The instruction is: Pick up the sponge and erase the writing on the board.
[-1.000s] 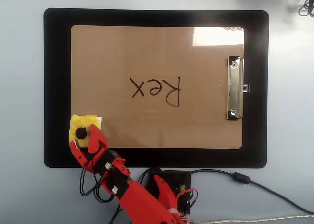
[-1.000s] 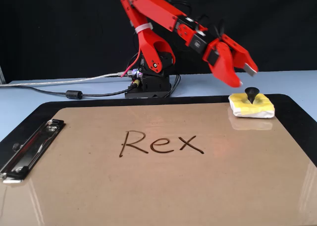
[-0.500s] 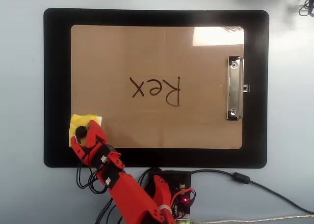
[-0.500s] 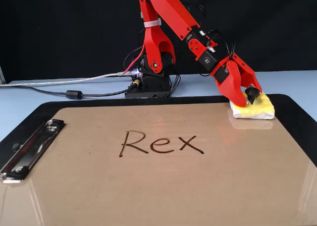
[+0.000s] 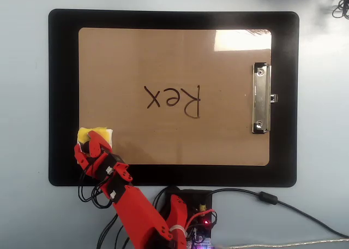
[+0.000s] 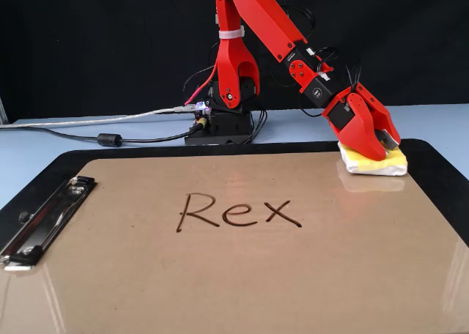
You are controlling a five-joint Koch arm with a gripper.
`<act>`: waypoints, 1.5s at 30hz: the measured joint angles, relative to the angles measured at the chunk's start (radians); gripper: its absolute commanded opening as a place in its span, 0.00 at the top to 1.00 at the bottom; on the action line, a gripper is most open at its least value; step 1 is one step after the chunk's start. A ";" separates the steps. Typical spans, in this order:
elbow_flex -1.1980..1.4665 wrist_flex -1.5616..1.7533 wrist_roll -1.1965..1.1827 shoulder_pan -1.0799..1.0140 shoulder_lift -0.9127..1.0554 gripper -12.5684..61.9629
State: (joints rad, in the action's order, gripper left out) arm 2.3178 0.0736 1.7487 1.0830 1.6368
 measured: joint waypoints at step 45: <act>-0.199 -1.026 -0.104 -0.801 0.661 0.94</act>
State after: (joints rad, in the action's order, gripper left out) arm 2.1184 -0.9526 1.6444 0.2823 2.2979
